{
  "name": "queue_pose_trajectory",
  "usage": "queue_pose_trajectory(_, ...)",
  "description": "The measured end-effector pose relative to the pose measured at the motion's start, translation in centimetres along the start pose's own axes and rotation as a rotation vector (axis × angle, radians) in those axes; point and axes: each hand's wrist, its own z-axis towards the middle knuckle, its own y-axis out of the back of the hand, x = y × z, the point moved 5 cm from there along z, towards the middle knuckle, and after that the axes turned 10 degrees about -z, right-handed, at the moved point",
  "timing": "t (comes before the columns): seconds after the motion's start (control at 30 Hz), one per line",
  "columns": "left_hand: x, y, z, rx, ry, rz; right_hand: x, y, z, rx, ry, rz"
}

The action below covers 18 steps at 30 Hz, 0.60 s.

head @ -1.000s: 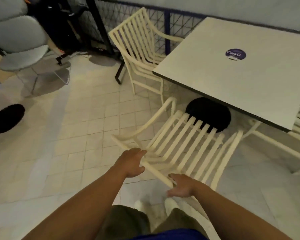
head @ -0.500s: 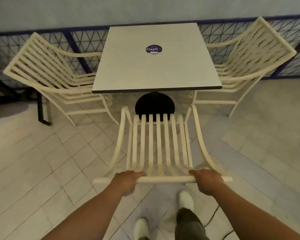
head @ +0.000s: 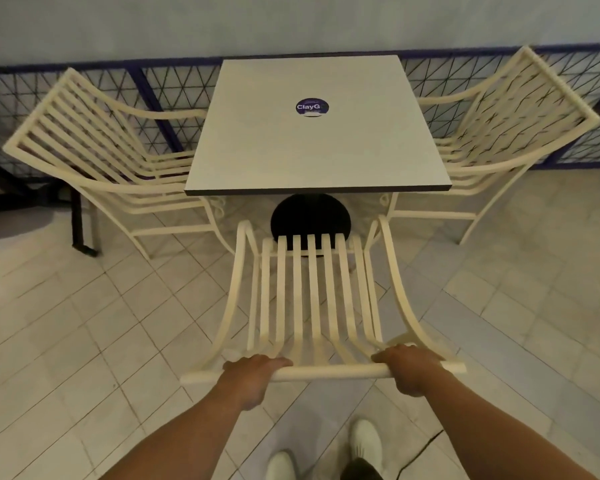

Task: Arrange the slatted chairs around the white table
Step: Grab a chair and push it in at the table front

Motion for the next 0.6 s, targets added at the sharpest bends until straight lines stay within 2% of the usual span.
queue_pose_trajectory(0.6, 1.3, 6.1, 5.8, -0.06, 0.048, 0.044, -1.9, 4.4, 4.7, -0.041, 0.046, 0.077)
